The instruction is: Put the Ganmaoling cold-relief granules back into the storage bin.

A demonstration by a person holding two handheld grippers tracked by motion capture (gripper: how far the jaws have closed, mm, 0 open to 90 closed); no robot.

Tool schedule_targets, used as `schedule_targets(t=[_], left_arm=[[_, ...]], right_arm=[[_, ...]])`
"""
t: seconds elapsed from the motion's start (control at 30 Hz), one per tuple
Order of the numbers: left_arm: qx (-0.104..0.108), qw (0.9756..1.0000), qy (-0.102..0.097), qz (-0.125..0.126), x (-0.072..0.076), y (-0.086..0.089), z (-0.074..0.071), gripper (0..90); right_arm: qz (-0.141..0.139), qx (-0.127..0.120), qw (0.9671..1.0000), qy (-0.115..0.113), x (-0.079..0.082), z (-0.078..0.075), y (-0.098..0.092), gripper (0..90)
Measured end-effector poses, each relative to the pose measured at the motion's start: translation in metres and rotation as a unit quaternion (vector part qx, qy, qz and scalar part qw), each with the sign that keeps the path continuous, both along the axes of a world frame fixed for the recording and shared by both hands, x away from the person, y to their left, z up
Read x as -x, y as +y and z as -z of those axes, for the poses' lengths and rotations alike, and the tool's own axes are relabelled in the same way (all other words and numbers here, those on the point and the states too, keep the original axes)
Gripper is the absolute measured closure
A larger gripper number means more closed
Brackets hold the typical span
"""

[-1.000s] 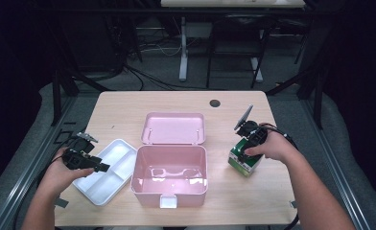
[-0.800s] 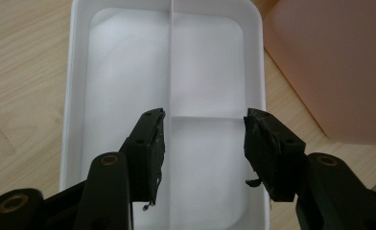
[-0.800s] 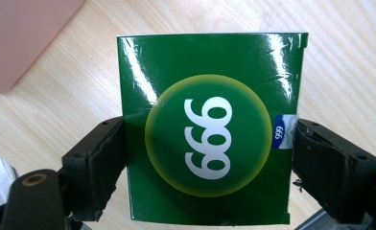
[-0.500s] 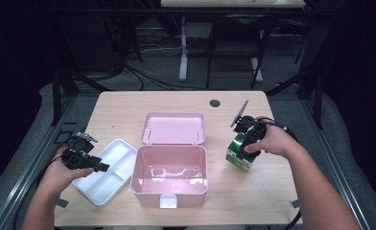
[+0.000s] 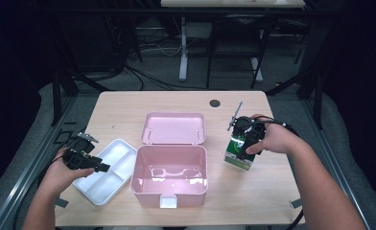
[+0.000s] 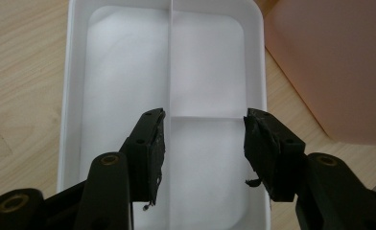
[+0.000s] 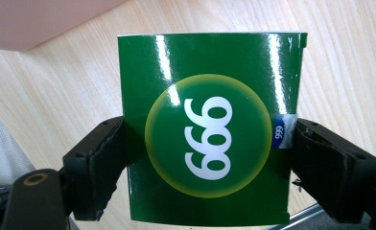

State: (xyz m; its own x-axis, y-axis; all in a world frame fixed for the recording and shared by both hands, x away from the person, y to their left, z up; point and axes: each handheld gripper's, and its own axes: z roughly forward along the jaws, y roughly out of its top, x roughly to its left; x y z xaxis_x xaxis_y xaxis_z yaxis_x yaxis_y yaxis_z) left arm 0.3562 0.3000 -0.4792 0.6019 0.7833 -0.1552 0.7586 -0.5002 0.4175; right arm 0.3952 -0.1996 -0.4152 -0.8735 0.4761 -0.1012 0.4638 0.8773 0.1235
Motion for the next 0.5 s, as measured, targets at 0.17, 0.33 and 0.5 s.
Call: schedule_targets(t=[0.17, 0.33, 0.5], left_arm=[[0.0, 1.0, 0.0, 0.0, 0.0, 0.001, 0.0, 49.1], [-0.001, 1.0, 0.0, 0.0, 0.0, 0.001, 0.0, 49.1], [-0.002, 1.0, -0.001, 0.001, 0.0, 0.001, 0.0, 49.3]], right_arm=[[-0.015, -0.007, 0.9999, -0.002, 0.001, -0.004, 0.005, 16.3], [-0.026, -0.011, 0.9996, -0.003, 0.003, -0.009, 0.008, 16.3], [-0.041, -0.01, 0.9991, -0.001, 0.006, -0.018, 0.013, 16.3]])
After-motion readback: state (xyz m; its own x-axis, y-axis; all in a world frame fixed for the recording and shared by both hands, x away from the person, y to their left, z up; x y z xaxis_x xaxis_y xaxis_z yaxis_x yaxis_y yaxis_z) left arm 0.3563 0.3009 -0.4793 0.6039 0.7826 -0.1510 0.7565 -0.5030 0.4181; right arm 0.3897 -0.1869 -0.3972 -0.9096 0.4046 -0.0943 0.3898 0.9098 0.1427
